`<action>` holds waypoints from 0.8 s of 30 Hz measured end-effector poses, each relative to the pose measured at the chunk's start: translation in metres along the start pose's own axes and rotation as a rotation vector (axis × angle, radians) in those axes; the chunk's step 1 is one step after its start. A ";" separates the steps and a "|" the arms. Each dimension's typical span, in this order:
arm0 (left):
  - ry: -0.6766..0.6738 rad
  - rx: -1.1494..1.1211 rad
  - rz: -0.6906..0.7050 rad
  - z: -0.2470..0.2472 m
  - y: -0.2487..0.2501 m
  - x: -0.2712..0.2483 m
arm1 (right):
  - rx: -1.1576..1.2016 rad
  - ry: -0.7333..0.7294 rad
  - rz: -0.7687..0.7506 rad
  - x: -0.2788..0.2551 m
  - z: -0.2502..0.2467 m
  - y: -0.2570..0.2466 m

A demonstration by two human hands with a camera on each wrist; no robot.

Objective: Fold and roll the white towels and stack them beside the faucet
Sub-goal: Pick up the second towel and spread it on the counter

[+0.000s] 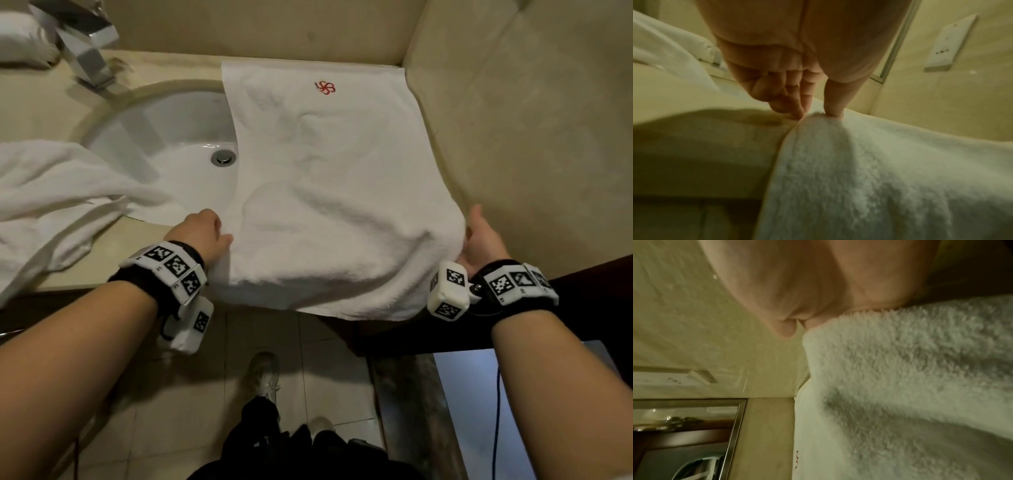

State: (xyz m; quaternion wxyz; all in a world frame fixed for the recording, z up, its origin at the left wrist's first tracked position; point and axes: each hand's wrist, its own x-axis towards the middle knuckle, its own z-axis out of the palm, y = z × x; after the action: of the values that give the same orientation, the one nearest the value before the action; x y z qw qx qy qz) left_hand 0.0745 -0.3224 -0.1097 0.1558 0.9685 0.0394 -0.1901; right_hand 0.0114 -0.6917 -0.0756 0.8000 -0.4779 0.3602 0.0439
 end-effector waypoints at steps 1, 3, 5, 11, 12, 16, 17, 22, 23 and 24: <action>0.007 0.021 0.002 0.003 0.004 0.001 | -0.023 0.099 -0.034 0.006 -0.002 -0.001; 0.007 0.067 0.009 0.006 0.009 0.003 | -0.077 0.251 -0.069 0.017 -0.010 -0.003; -0.003 0.101 -0.001 0.005 0.007 0.005 | -0.201 0.317 -0.095 0.026 -0.016 -0.004; -0.046 0.171 -0.068 -0.011 -0.019 0.003 | -1.132 0.464 -0.390 0.034 -0.029 0.001; -0.057 0.165 -0.066 -0.011 -0.021 0.003 | -1.204 0.462 -0.401 0.037 -0.031 0.005; -0.088 0.100 -0.032 -0.010 -0.022 0.002 | -1.402 0.438 -0.358 0.038 -0.030 0.014; -0.069 0.081 -0.010 -0.009 -0.021 0.002 | -1.469 0.440 -0.375 0.038 -0.029 0.013; -0.091 0.071 0.144 -0.010 -0.020 -0.001 | -1.561 0.219 -0.379 0.045 -0.007 0.000; -0.103 0.060 0.153 -0.014 -0.020 0.001 | -1.546 0.181 -0.391 0.049 0.001 -0.004; -0.122 0.047 0.159 -0.018 -0.019 0.004 | -1.537 0.160 -0.404 0.052 0.008 -0.007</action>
State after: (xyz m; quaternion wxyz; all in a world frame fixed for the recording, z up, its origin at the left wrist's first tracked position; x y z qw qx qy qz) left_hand 0.0821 -0.2981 -0.1008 0.1500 0.9586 -0.0517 -0.2365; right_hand 0.0566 -0.7028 -0.1003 0.2107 -0.9534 0.1917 0.0995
